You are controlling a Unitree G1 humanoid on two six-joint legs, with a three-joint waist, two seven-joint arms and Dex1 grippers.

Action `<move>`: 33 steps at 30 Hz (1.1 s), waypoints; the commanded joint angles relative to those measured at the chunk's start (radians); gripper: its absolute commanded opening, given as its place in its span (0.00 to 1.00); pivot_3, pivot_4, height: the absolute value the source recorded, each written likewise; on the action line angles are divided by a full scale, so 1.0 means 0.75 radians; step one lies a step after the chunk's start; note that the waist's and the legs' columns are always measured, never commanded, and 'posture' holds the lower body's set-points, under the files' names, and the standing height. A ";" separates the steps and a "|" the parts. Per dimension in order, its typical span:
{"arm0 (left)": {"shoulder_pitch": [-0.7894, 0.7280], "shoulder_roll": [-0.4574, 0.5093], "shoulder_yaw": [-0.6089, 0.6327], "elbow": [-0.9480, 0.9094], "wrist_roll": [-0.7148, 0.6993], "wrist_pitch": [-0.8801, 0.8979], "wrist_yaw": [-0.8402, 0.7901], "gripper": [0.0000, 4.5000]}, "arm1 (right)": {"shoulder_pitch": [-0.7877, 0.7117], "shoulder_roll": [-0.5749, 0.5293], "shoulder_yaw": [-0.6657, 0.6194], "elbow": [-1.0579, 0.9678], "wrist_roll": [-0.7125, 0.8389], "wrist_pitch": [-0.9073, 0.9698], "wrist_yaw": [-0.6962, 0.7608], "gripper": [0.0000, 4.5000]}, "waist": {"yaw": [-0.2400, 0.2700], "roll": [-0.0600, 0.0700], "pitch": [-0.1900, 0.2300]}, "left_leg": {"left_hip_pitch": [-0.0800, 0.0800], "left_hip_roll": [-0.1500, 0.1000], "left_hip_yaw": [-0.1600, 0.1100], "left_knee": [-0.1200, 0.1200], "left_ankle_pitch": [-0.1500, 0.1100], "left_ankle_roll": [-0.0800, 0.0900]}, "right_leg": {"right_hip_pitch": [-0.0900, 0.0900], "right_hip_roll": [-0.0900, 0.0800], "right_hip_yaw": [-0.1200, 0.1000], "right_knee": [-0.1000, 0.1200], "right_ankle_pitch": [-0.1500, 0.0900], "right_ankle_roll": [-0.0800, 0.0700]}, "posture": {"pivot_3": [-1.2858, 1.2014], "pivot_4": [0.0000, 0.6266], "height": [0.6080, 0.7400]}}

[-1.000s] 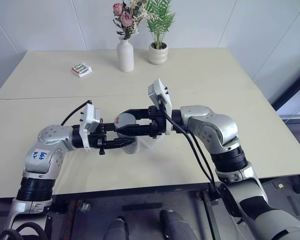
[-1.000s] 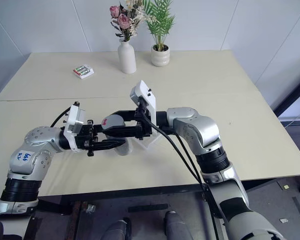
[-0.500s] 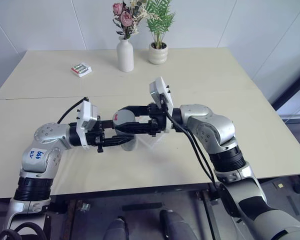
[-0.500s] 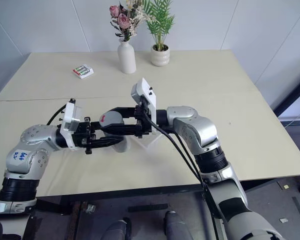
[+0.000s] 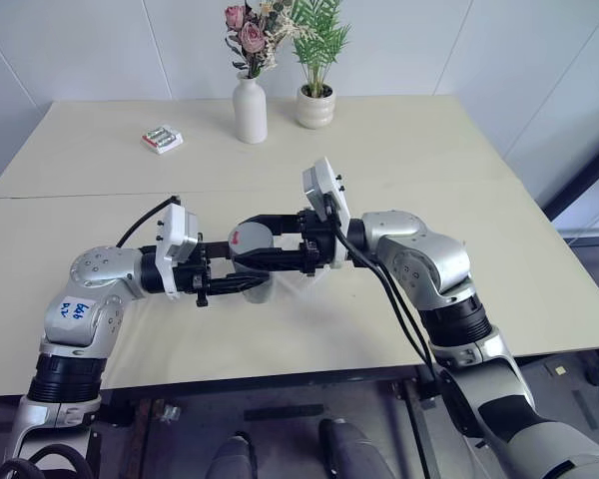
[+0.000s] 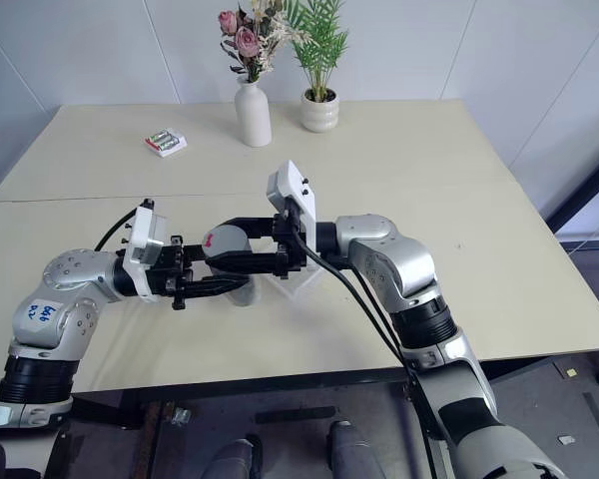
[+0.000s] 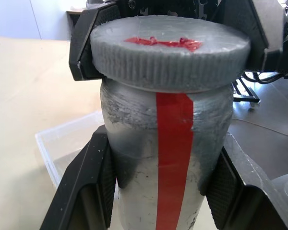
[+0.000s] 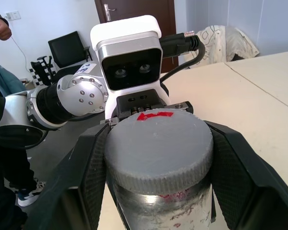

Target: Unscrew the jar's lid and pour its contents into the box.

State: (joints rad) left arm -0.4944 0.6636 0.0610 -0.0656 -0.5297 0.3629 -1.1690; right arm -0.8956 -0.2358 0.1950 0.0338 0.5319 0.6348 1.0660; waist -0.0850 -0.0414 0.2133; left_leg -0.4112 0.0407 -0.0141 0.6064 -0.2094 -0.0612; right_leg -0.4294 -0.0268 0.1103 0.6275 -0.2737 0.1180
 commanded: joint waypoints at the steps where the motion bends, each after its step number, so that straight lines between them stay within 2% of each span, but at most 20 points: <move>1: 0.034 0.016 -0.043 -0.054 0.008 -0.015 -0.050 0.45 | -0.019 -0.011 -0.057 -0.056 -0.005 -0.068 -0.029 0.58 | -0.001 0.000 0.000 | 0.000 0.000 0.000 0.000 0.000 0.000 | 0.000 0.000 0.000 0.000 0.000 0.000 | 0.52 0.24 1.00; 9: 0.031 0.013 -0.046 -0.053 0.011 -0.019 -0.052 0.45 | 0.015 -0.020 -0.013 -0.069 -0.035 -0.066 -0.012 0.58 | 0.000 0.000 0.000 | 0.000 0.000 0.000 0.000 0.000 0.000 | 0.000 0.000 0.000 0.000 0.000 0.000 | 0.52 0.24 1.00; 14: 0.026 0.013 -0.049 -0.047 0.011 -0.020 -0.053 0.45 | 0.025 -0.016 -0.020 -0.077 -0.016 -0.063 -0.011 0.95 | 0.000 0.000 0.000 | 0.000 0.000 0.000 0.000 0.000 0.000 | 0.000 0.000 0.000 0.000 0.000 0.000 | 0.52 0.24 1.00; 15: 0.025 0.014 -0.051 -0.046 0.011 -0.021 -0.054 0.45 | 0.026 -0.015 -0.022 -0.077 -0.020 -0.074 -0.015 0.99 | 0.000 0.000 0.000 | 0.000 0.000 0.000 0.000 0.000 0.000 | 0.000 0.000 0.000 0.000 0.000 0.000 | 0.52 0.24 1.00; 23: 0.019 0.012 -0.050 -0.040 0.012 -0.023 -0.057 0.45 | 0.026 -0.022 -0.023 -0.073 -0.025 -0.095 -0.014 0.99 | 0.000 0.000 0.000 | 0.000 0.000 0.000 0.000 0.000 0.000 | 0.000 0.000 0.000 0.000 0.000 0.000 | 0.52 0.24 1.00; 33: 0.019 0.012 -0.048 -0.033 0.014 -0.024 -0.056 0.45 | 0.011 -0.049 -0.028 -0.098 0.059 0.076 -0.019 0.99 | 0.000 0.000 0.000 | 0.000 0.000 0.000 0.000 0.000 0.000 | 0.000 0.000 0.000 0.000 0.000 0.000 | 0.52 0.24 1.00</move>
State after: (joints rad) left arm -0.4704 0.6679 0.0130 -0.0664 -0.5111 0.3593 -1.2041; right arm -0.8742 -0.2629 0.1991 -0.0003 0.5437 0.6646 1.0555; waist -0.0848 -0.0414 0.2133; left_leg -0.4111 0.0408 -0.0141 0.6063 -0.2094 -0.0612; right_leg -0.4294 -0.0267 0.1104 0.6276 -0.2738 0.1179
